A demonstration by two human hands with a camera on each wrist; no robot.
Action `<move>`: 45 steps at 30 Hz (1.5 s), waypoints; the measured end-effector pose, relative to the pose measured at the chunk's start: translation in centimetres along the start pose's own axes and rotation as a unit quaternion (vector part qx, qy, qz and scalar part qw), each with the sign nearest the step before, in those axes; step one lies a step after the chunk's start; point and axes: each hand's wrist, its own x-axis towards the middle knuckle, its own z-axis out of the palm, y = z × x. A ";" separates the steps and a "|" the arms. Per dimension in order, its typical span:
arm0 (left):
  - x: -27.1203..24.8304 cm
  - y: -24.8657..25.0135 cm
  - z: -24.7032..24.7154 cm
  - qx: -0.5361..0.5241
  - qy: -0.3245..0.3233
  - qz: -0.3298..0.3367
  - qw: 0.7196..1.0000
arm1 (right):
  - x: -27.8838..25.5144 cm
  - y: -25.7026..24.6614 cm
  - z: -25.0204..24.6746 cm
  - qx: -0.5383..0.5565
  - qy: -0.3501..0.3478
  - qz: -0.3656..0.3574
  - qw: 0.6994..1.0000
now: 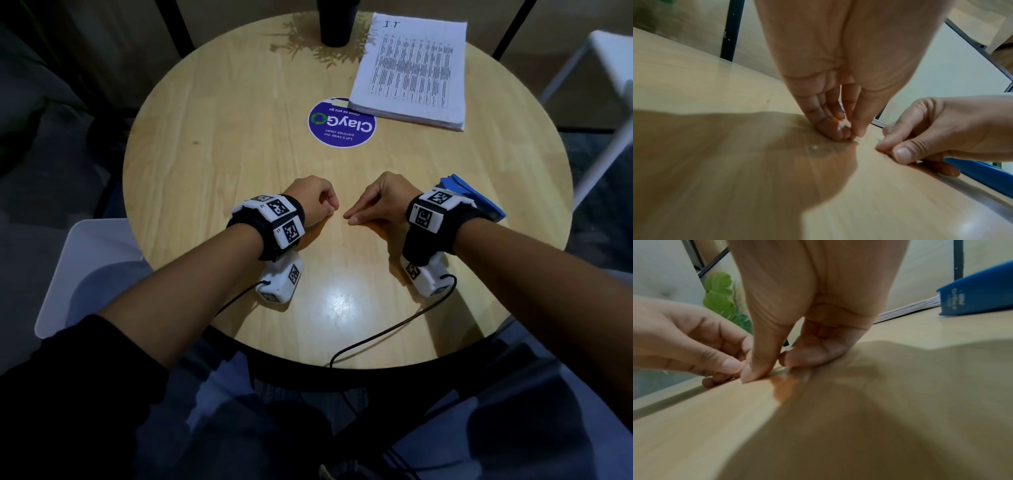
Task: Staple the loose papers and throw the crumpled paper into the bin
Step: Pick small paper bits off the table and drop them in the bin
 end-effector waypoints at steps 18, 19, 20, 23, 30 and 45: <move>-1.7 1.6 0.2 0.031 -0.036 -0.009 0.999 | -0.4 -1.1 1.4 -0.096 0.040 0.018 0.994; -1.8 1.7 0.2 0.035 -0.037 -0.009 0.999 | -0.5 -1.3 1.6 -0.131 0.039 0.009 0.991; -1.8 1.7 0.2 0.040 -0.037 -0.009 0.999 | -0.6 -1.5 1.8 -0.161 0.039 0.006 0.986; -1.9 1.8 0.3 0.055 -0.033 -0.006 0.998 | -0.5 -2.1 2.3 -0.210 0.041 0.024 0.977; -1.9 1.7 0.0 0.083 -0.028 0.015 0.996 | -0.7 -1.8 2.5 -0.212 0.038 0.034 0.976; -0.2 2.7 0.3 0.160 -0.034 0.100 0.981 | -1.3 -0.4 0.7 -0.011 0.076 0.072 0.994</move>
